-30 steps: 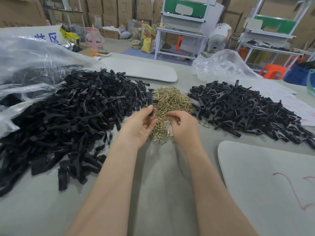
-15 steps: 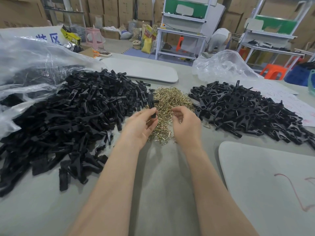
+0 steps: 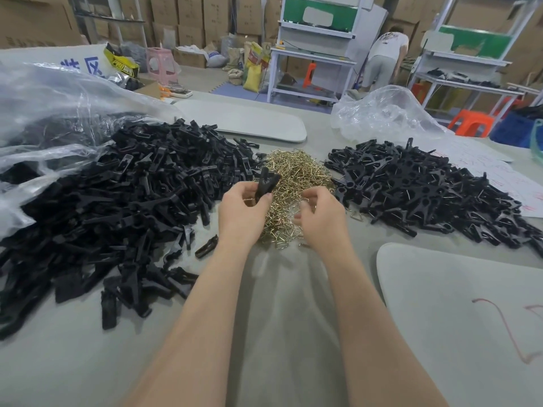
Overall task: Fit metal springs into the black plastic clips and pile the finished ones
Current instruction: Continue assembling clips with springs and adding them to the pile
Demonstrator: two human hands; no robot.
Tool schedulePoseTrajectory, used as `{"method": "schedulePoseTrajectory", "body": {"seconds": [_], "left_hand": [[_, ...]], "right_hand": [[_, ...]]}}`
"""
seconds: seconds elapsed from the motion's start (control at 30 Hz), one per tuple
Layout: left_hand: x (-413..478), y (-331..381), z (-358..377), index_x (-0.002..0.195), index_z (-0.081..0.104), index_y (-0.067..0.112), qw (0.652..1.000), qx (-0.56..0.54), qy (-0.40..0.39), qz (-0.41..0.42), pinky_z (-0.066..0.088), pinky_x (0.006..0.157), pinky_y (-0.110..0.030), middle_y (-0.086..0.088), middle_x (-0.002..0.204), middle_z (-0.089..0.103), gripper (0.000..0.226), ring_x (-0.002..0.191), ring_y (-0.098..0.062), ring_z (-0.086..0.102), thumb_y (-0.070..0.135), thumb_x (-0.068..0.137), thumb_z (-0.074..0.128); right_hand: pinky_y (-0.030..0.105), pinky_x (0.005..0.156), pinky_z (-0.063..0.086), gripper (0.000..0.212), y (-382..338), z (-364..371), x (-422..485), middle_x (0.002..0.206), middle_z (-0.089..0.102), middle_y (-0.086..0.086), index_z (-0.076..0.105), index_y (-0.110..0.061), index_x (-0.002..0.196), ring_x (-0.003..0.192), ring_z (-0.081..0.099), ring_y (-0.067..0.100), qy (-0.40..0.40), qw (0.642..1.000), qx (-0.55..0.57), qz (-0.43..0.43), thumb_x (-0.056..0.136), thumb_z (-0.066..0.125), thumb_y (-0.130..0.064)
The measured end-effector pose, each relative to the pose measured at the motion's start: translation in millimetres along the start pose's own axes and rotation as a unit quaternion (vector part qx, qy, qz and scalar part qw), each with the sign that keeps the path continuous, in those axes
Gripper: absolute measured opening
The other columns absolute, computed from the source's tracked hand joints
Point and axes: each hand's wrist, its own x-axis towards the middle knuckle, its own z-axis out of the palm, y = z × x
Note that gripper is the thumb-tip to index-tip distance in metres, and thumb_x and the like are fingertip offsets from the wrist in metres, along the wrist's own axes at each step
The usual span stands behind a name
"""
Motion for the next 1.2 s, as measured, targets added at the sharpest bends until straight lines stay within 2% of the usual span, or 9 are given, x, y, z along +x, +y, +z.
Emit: {"method": "schedulePoseTrajectory", "body": {"seconds": [0.07, 0.2, 0.3, 0.47, 0.77, 0.87, 0.97, 1.13, 1.2], "left_hand": [[-1.9, -0.7, 1.4, 0.092, 0.057, 0.028, 0.997, 0.063, 0.002, 0.035, 0.038, 0.067, -0.013, 0.018, 0.085, 0.059, 0.013, 0.084, -0.003, 0.057, 0.023, 0.087, 0.067], [-5.1, -1.7, 4.4, 0.090, 0.057, 0.026, 0.992, 0.108, -0.008, 0.063, 0.045, 0.074, -0.024, 0.009, 0.086, 0.064, 0.009, 0.083, -0.011, 0.060, 0.024, 0.088, 0.066], [-5.7, -1.8, 4.4, 0.088, 0.056, 0.028, 0.990, 0.122, -0.012, 0.068, 0.040, 0.065, -0.019, 0.013, 0.083, 0.061, 0.009, 0.081, -0.010, 0.059, 0.027, 0.088, 0.065], [-5.4, -3.1, 4.7, 0.090, 0.056, 0.027, 0.990, 0.129, -0.023, 0.056, 0.038, 0.063, -0.018, 0.009, 0.087, 0.063, 0.009, 0.081, -0.010, 0.061, 0.026, 0.087, 0.065], [-5.5, -2.3, 5.1, 0.092, 0.056, 0.024, 0.989, 0.137, -0.035, 0.052, 0.043, 0.075, -0.026, 0.007, 0.090, 0.062, 0.010, 0.086, -0.014, 0.060, 0.025, 0.088, 0.065], [-6.5, -2.0, 4.5, 0.092, 0.056, 0.024, 0.989, 0.138, -0.037, 0.051, 0.040, 0.072, -0.024, 0.007, 0.090, 0.062, 0.010, 0.085, -0.014, 0.059, 0.024, 0.088, 0.065], [-7.0, -1.2, 4.9, 0.092, 0.054, 0.025, 0.988, 0.143, -0.039, 0.046, 0.037, 0.070, -0.022, 0.008, 0.090, 0.061, 0.011, 0.083, -0.012, 0.058, 0.024, 0.089, 0.065], [-7.6, -0.2, 4.8, 0.092, 0.056, 0.023, 0.986, 0.149, -0.045, 0.052, 0.045, 0.076, -0.028, 0.003, 0.093, 0.064, 0.010, 0.085, -0.016, 0.060, 0.021, 0.088, 0.065], [-8.6, -0.2, 4.5, 0.093, 0.058, 0.022, 0.985, 0.154, -0.048, 0.057, 0.048, 0.080, -0.031, 0.001, 0.095, 0.066, 0.009, 0.086, -0.018, 0.061, 0.020, 0.088, 0.065]], "right_hand": [[0.020, 0.073, 0.055, 0.017, -0.9, -3.5, -0.6, 0.083, 0.060, -0.007, 0.061, -0.007, 0.108, 0.073, 0.067, 0.010, 0.014, 0.999, 0.046, 0.005, 0.095, 0.050, -0.006], [0.010, 0.072, 0.047, 0.015, 2.0, -9.4, 0.6, 0.078, 0.066, -0.007, 0.073, -0.011, 0.097, 0.078, 0.065, 0.009, 0.035, 0.999, 0.025, -0.018, 0.090, 0.060, -0.010], [0.000, 0.061, 0.036, 0.013, 4.7, -6.2, -1.5, 0.071, 0.062, -0.008, 0.074, -0.010, 0.093, 0.069, 0.057, 0.007, 0.023, 0.998, -0.038, -0.053, 0.089, 0.061, -0.012], [0.016, 0.067, 0.044, 0.006, 5.1, -3.0, 0.1, 0.075, 0.060, -0.009, 0.067, -0.012, 0.092, 0.074, 0.059, 0.011, 0.055, 0.997, -0.027, -0.041, 0.088, 0.062, -0.010], [0.004, 0.072, 0.040, 0.022, 2.8, -7.4, 0.2, 0.099, 0.072, 0.004, 0.072, -0.011, 0.107, 0.086, 0.062, 0.010, -0.006, 0.997, -0.053, -0.049, 0.090, 0.058, -0.007], [0.025, 0.088, 0.047, 0.029, 1.0, -8.1, -2.0, 0.100, 0.070, 0.006, 0.064, -0.010, 0.120, 0.091, 0.064, 0.017, 0.014, 0.997, -0.050, -0.051, 0.092, 0.059, -0.010], [0.040, 0.085, 0.051, 0.022, -0.9, -8.7, -2.9, 0.090, 0.067, 0.005, 0.061, -0.008, 0.112, 0.085, 0.066, 0.024, 0.033, 0.999, -0.018, -0.028, 0.091, 0.060, -0.010], [0.019, 0.081, 0.044, 0.016, -2.2, -9.1, -2.9, 0.095, 0.069, 0.003, 0.072, -0.011, 0.101, 0.089, 0.062, 0.013, 0.028, 0.998, -0.032, -0.050, 0.090, 0.060, -0.009], [0.021, 0.083, 0.043, 0.017, -1.6, -9.8, -1.9, 0.100, 0.068, 0.006, 0.071, -0.009, 0.102, 0.093, 0.060, 0.016, 0.040, 0.996, -0.052, -0.058, 0.091, 0.059, -0.009]]}}
